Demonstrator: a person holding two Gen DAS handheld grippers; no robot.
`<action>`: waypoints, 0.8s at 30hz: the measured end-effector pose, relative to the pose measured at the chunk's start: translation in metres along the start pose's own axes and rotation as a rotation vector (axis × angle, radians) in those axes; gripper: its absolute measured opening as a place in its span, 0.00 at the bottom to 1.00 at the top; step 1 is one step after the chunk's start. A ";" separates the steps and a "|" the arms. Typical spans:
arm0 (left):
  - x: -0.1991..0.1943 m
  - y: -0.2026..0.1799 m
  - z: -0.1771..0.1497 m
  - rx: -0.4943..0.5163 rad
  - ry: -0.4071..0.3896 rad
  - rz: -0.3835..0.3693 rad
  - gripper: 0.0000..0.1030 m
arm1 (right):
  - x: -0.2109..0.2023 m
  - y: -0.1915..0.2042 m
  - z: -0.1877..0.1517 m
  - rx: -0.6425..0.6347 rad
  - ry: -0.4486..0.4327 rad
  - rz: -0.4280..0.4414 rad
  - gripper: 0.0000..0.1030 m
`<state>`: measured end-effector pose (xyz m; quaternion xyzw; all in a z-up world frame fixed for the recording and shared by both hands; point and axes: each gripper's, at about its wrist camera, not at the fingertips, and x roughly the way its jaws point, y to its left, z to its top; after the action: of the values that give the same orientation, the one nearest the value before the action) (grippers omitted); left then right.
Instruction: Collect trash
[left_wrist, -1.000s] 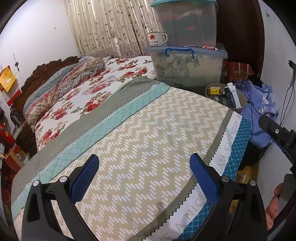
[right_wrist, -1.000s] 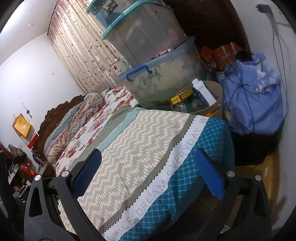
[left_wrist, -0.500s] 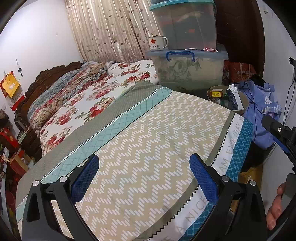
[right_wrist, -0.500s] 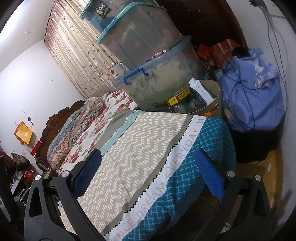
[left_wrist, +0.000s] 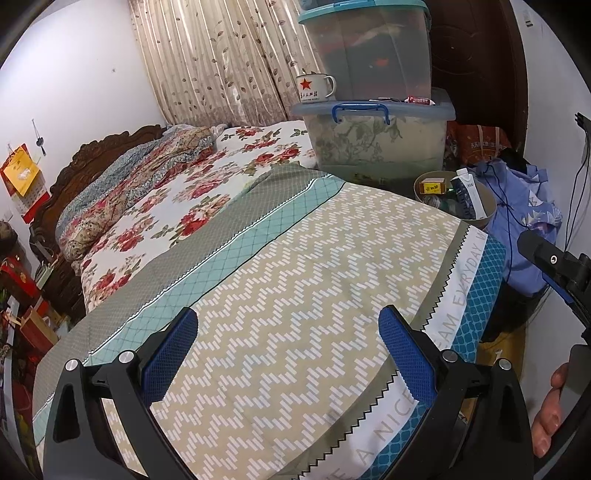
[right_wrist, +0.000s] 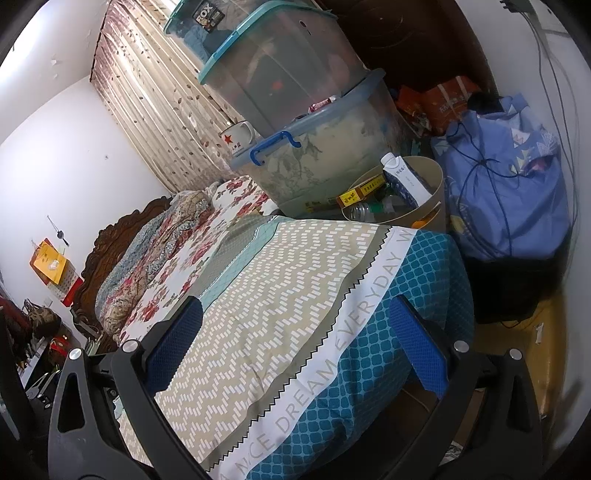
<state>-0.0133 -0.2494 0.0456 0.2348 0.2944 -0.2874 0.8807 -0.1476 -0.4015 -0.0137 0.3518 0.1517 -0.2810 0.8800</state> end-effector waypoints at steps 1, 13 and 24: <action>0.000 0.000 0.000 -0.001 0.001 0.000 0.92 | 0.000 0.000 0.000 -0.002 0.000 0.000 0.97; 0.003 0.003 -0.004 -0.001 0.009 0.014 0.92 | 0.003 0.003 -0.002 -0.001 0.015 0.004 0.97; 0.003 0.005 -0.004 0.011 -0.007 0.074 0.92 | 0.004 0.004 -0.004 0.001 0.021 0.009 0.97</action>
<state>-0.0093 -0.2440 0.0418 0.2494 0.2810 -0.2570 0.8904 -0.1428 -0.3978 -0.0167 0.3557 0.1594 -0.2735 0.8794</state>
